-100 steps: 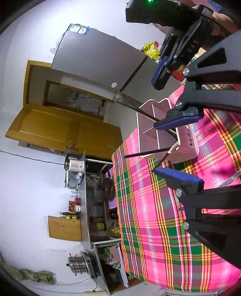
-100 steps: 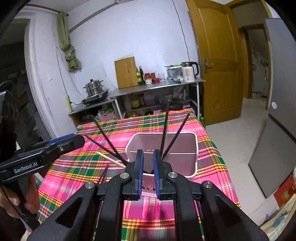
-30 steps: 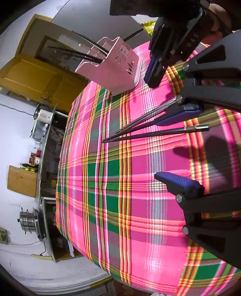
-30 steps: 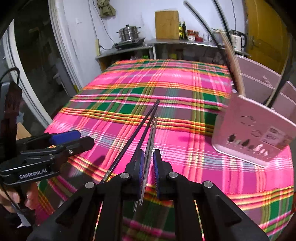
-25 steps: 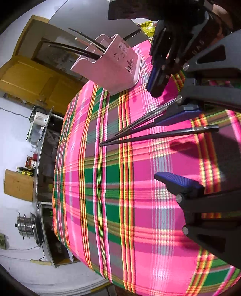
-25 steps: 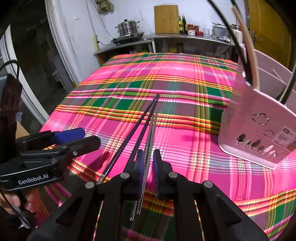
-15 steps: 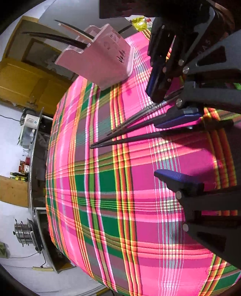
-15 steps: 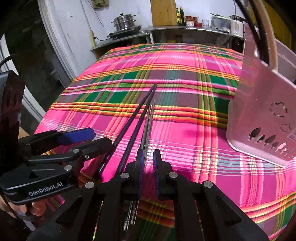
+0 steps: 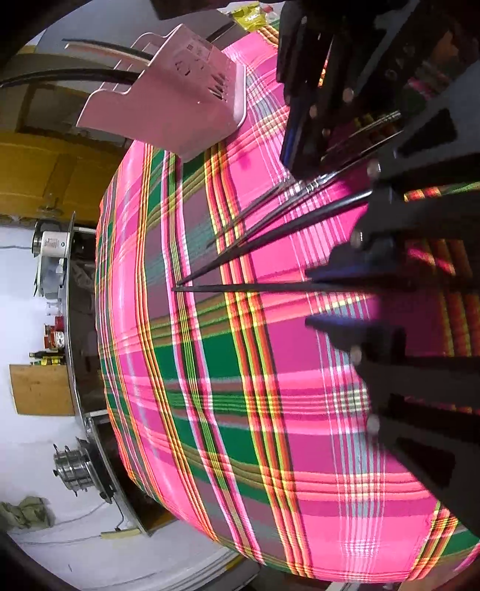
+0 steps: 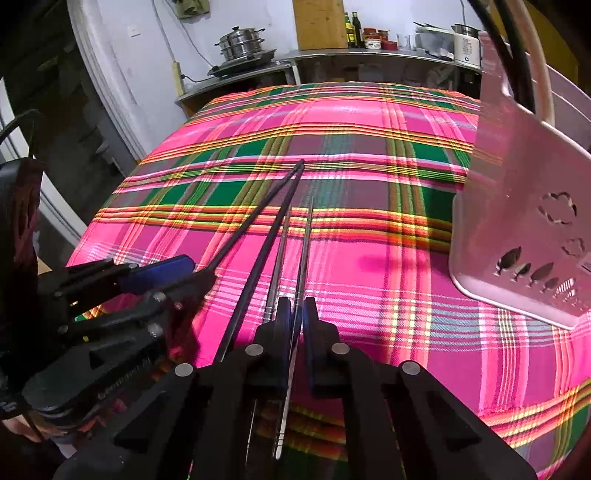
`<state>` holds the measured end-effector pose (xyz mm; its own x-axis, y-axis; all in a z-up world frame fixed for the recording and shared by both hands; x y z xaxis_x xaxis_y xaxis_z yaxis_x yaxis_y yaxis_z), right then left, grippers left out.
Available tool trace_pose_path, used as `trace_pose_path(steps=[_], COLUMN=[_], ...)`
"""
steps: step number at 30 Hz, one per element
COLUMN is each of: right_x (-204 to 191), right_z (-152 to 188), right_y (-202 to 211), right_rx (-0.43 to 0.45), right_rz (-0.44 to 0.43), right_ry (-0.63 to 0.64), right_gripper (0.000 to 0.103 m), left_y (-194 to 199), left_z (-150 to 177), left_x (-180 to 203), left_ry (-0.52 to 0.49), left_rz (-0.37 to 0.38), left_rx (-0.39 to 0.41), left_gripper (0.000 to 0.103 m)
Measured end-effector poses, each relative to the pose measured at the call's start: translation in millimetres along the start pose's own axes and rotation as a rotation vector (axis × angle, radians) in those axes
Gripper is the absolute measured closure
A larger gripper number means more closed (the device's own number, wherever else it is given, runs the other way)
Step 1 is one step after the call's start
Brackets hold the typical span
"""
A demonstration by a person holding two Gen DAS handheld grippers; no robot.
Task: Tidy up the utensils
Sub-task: 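Grasp a black chopstick with the left tool while the right tool grasps another chopstick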
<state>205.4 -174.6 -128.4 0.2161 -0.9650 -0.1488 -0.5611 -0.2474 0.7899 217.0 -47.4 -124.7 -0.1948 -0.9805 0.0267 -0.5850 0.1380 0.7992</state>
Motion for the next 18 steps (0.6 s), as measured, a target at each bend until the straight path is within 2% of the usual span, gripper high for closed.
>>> trace_pose_path(steps=[1,7,12,16,18], right_x=[1,5,1,-1,-1], right_z=[1,6,0,-7,-10], right_y=[1,8,3,-3,-6], right_rx=[0.000,-0.011,-0.027,-0.028,-0.029], right_rz=[0.003,0.003,0.008,0.025,0.028], right_ry=[-0.002,-0.019,0.005,0.019,0.018], right_gripper=[0.097,0.097,0.096,0.096,0.096], left_y=[1,11,6,-2,-7], left_z=[1,14,9,-4,-10], left_x=[-2,-21,-24,-22,-22], left_ry=[0.007,0.077,0.071,0.050,0.035], left_rz=[-0.003,-0.020,-0.002,0.019,0.015], left_rx=[-0.002,-0.009,-0.033,-0.046,-0.049], left_gripper=[0.095,0.096,0.096,0.081,0.081])
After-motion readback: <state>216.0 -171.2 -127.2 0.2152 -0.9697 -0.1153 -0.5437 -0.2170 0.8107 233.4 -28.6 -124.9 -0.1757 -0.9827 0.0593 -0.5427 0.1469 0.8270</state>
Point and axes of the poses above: each gripper's, at about its wrist camera, not at the fingertips, and y roughly against the way its jaws point, x to its right, z to its underside, the point moved 5 cm from there along -y, roughly the way its jaws point, and after that the axes turned 1 degree about -z, right-handed, at the moved point
